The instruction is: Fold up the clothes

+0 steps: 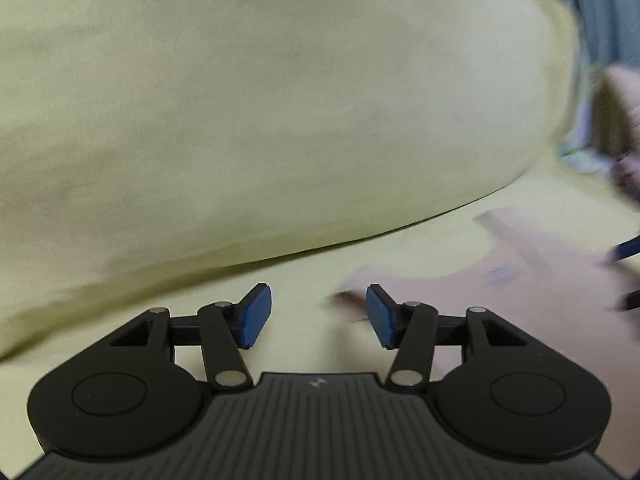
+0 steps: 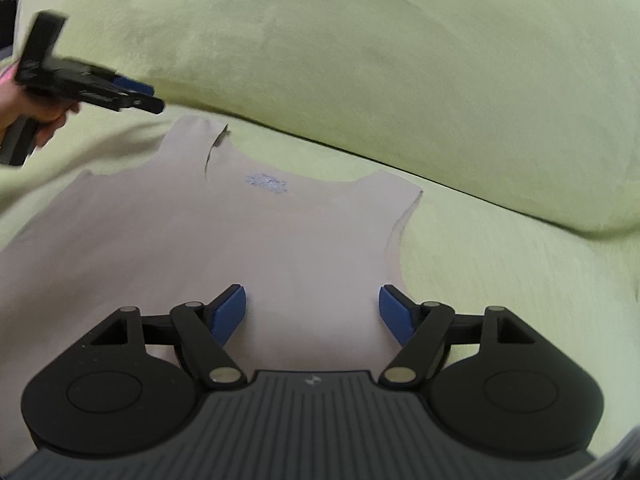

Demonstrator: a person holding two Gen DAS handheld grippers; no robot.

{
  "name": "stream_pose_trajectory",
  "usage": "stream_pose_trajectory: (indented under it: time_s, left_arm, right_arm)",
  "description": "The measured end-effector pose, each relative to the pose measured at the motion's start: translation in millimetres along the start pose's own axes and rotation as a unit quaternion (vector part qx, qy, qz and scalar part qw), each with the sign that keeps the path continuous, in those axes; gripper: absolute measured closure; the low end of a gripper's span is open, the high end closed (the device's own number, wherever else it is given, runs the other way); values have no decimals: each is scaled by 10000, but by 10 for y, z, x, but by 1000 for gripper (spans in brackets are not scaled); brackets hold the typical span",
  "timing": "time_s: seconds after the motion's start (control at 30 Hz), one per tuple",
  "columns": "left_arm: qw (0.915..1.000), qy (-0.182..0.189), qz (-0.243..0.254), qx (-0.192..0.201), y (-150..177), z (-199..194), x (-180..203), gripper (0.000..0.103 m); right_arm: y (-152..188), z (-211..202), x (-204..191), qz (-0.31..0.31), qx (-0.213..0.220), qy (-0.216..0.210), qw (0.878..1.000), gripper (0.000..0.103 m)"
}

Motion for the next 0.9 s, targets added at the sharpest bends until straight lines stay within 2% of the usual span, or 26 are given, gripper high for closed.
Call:
stream_pose_trajectory:
  time_s: [0.13, 0.17, 0.23, 0.4, 0.6, 0.67, 0.8, 0.9]
  left_arm:
    - [9975, 275, 559, -338, 10, 308, 264, 46]
    - [9958, 268, 718, -496, 33, 431, 312, 46]
    - [9940, 118, 927, -569, 88, 581, 334, 43]
    - [9955, -322, 787, -410, 24, 640, 120, 42]
    - [9943, -927, 345, -389, 65, 550, -119, 43]
    - [9935, -1069, 139, -370, 72, 422, -166, 43]
    - [9956, -904, -11, -236, 109, 72, -42, 43]
    - [9991, -357, -143, -154, 259, -300, 300, 43]
  right_arm:
    - [-13, 125, 91, -4, 9, 64, 10000, 32]
    - [-10, 169, 113, -66, -15, 101, 9999, 32]
    - [6, 223, 166, -198, -23, 176, 9996, 33]
    - [48, 276, 401, -462, 148, 513, 9975, 33]
    - [126, 367, 716, -52, 139, 1233, 9923, 33]
    - [134, 299, 768, 155, 103, 1271, 9917, 34]
    - [147, 61, 726, 342, 210, 1113, 9930, 34]
    - [218, -205, 497, 330, 357, 633, 9968, 33]
Point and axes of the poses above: each gripper's, at about its wrist camera, not at the fingertips, and z roughly the way its jaws point, x to its right, y to its underside, the point moved 2 cm from there along z, roughly the way its jaws point, and after that the axes turned 7 degrees about y, right-handed, at the moved point
